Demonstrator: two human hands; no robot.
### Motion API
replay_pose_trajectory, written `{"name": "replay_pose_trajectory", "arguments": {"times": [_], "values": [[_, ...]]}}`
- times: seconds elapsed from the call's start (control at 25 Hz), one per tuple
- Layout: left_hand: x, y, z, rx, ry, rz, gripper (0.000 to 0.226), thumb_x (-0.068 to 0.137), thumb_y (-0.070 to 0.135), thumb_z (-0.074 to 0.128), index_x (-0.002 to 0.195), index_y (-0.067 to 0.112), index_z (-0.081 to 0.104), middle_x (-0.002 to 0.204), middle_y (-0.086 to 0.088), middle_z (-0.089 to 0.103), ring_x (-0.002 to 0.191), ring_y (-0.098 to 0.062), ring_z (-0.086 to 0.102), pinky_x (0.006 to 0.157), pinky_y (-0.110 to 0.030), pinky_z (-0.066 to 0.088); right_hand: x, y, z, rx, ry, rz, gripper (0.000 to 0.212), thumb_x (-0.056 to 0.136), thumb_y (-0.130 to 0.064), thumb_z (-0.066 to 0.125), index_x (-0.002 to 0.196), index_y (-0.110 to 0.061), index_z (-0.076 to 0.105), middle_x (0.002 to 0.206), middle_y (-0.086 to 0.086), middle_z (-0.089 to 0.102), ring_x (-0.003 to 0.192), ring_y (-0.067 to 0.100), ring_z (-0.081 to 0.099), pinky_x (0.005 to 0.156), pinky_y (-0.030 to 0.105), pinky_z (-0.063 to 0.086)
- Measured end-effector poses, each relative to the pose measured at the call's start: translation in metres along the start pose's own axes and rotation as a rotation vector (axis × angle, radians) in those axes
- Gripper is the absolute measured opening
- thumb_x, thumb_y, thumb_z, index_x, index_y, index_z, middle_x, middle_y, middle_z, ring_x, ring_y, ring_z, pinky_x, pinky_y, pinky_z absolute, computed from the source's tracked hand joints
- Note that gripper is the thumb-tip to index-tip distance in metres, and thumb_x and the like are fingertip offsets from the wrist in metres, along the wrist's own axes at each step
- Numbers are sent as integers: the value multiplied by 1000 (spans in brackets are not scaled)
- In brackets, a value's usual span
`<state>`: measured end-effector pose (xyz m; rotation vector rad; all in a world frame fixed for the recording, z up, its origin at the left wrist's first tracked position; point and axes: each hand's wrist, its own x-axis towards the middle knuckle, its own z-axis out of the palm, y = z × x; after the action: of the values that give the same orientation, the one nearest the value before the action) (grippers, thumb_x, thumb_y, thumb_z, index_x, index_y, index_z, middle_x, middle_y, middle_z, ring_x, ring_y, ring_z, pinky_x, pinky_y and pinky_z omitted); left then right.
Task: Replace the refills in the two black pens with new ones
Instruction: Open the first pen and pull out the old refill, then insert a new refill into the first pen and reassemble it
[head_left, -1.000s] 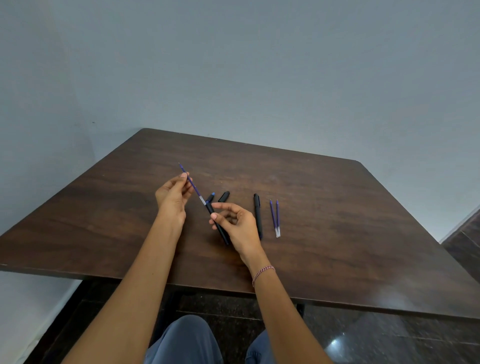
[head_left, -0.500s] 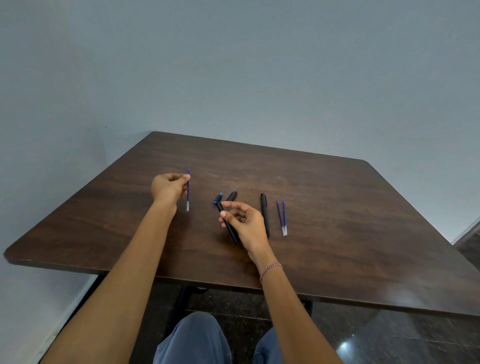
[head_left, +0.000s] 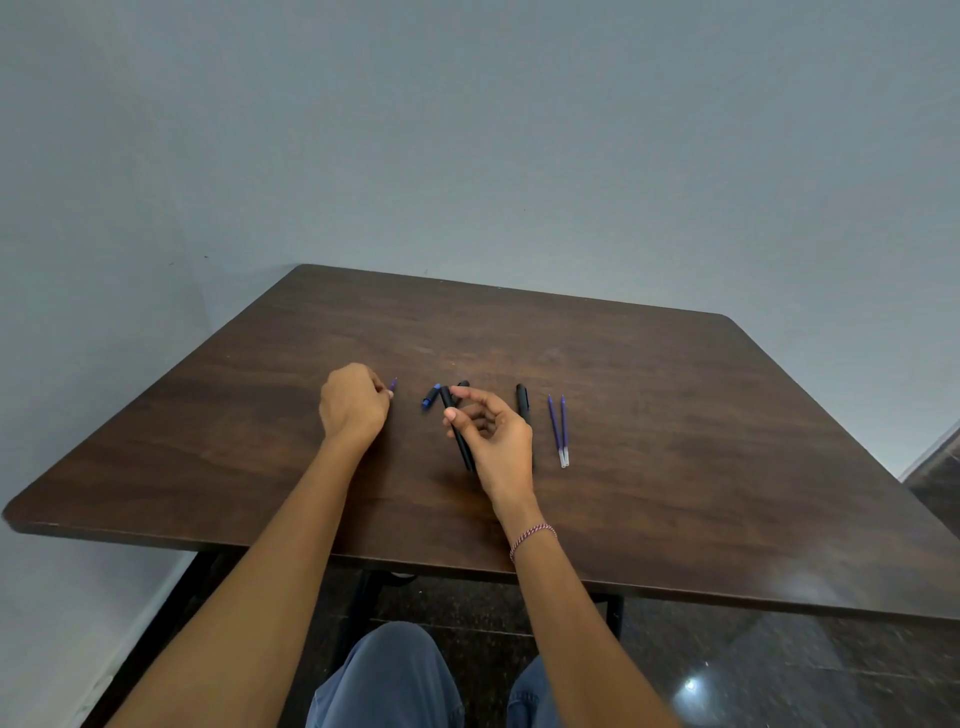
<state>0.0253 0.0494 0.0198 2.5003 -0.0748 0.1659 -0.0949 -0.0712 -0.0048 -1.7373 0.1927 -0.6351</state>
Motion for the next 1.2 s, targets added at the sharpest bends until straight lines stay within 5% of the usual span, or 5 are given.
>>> {"name": "replay_pose_trajectory", "arguments": {"times": [0.36, 0.52, 0.76, 0.96, 1.2], "values": [[-6, 5, 4, 35, 142, 54, 17, 86, 20, 67, 99, 10, 70, 108, -12, 63, 101, -25, 59, 74, -35, 50, -2, -4, -1, 20, 31, -28, 28, 83, -14, 71, 105, -30, 63, 85, -9, 69, 79, 3, 67, 76, 18, 54], [-27, 26, 13, -285, 299, 255, 10, 86, 14, 64, 94, 14, 70, 99, -5, 60, 93, -19, 58, 76, -29, 48, -2, -4, -1, -21, 161, -85, 25, 83, -13, 72, 99, -31, 65, 85, -12, 68, 82, 3, 65, 75, 14, 51], [-65, 51, 40, -688, 101, 361, 27, 80, -4, 62, 99, 13, 70, 91, 0, 67, 83, -8, 61, 75, -15, 46, -5, -8, -6, -58, 333, -150, 38, 85, -14, 70, 102, -45, 57, 91, -2, 65, 81, 5, 61, 75, 17, 51], [-73, 46, 39, -816, 21, 350, 23, 84, 8, 66, 93, 29, 67, 86, 14, 68, 84, 3, 63, 69, -7, 47, -2, -6, -4, -43, 392, -114, 42, 88, -10, 66, 120, -36, 59, 101, -2, 64, 85, 1, 59, 79, 16, 51], [-78, 46, 39, -828, -113, 386, 35, 81, -4, 63, 110, 16, 67, 94, 16, 66, 87, 12, 61, 72, -4, 44, 1, 0, -8, -39, 418, -66, 30, 91, -7, 61, 119, -15, 65, 115, 8, 64, 112, 19, 59, 93, 35, 52]]}}
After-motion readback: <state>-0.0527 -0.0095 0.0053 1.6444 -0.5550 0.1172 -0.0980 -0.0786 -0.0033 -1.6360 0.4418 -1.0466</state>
